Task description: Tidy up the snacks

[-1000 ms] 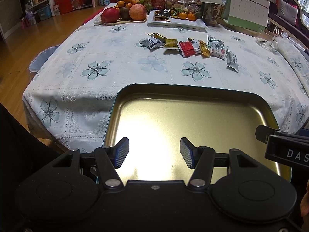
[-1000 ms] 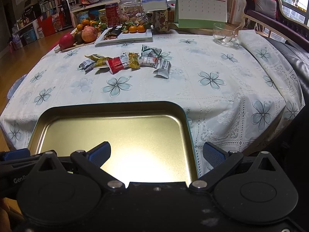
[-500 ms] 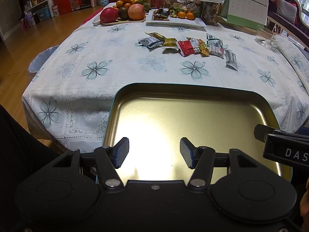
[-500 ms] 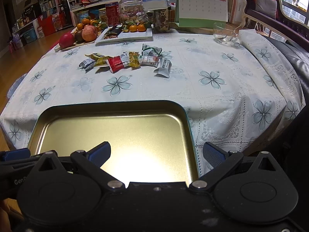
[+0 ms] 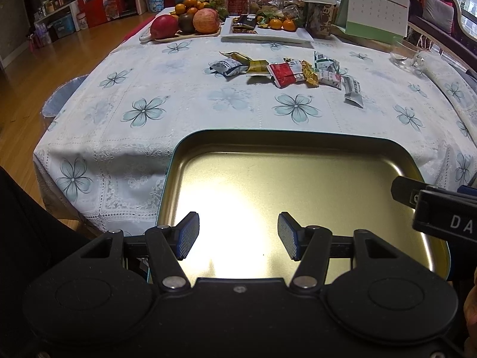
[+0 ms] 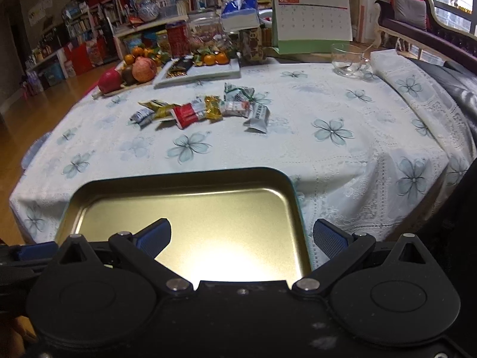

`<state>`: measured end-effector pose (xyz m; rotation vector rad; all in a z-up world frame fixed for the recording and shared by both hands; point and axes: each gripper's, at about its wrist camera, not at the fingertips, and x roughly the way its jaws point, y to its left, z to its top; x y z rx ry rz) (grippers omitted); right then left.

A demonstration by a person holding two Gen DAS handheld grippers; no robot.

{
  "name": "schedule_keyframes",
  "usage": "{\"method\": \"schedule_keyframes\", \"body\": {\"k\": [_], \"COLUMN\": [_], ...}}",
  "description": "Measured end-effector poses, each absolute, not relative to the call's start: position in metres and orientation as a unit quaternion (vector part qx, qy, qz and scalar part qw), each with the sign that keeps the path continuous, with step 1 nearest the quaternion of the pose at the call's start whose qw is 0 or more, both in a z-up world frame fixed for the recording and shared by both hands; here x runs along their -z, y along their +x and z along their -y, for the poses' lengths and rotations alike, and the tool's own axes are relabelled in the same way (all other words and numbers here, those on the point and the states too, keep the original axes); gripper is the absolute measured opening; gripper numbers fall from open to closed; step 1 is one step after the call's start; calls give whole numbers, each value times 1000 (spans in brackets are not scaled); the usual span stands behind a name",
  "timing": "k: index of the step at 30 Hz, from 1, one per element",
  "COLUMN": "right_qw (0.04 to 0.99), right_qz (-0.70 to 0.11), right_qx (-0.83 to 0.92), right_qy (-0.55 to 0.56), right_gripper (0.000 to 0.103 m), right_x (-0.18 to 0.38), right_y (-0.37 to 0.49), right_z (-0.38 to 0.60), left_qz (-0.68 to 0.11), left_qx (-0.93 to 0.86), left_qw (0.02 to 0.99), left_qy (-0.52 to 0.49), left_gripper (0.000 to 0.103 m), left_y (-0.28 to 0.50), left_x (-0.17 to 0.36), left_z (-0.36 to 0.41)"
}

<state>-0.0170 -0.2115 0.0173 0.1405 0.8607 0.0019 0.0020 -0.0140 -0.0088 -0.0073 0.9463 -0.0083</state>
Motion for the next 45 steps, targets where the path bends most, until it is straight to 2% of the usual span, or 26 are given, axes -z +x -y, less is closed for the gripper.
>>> {"method": "schedule_keyframes", "body": {"k": [3, 13, 24, 32, 39, 45], "right_qw": [908, 929, 925, 904, 899, 915], "right_qz": [-412, -369, -376, -421, -427, -396], "right_qx": [-5, -15, -40, -64, -80, -28], "right_qy": [77, 0, 27, 34, 52, 64], "right_gripper": [103, 103, 103, 103, 103, 103], "right_x": [-19, -27, -43, -40, -57, -80], "right_y": [-18, -23, -1, 24, 69, 129], "right_z": [212, 190, 190, 184, 194, 213], "left_qz": [-455, -451, -441, -436, -412, -412], "left_qx": [6, 3, -1, 21, 31, 22], "left_qw": [890, 892, 897, 899, 909, 909], "left_qy": [-1, 19, 31, 39, 50, 50], "left_gripper": [61, 61, 62, 62, 62, 62], "left_y": [1, 0, 10, 21, 59, 116], "left_x": [9, 5, -8, -22, -49, -59], "left_z": [14, 18, 20, 28, 25, 17]}}
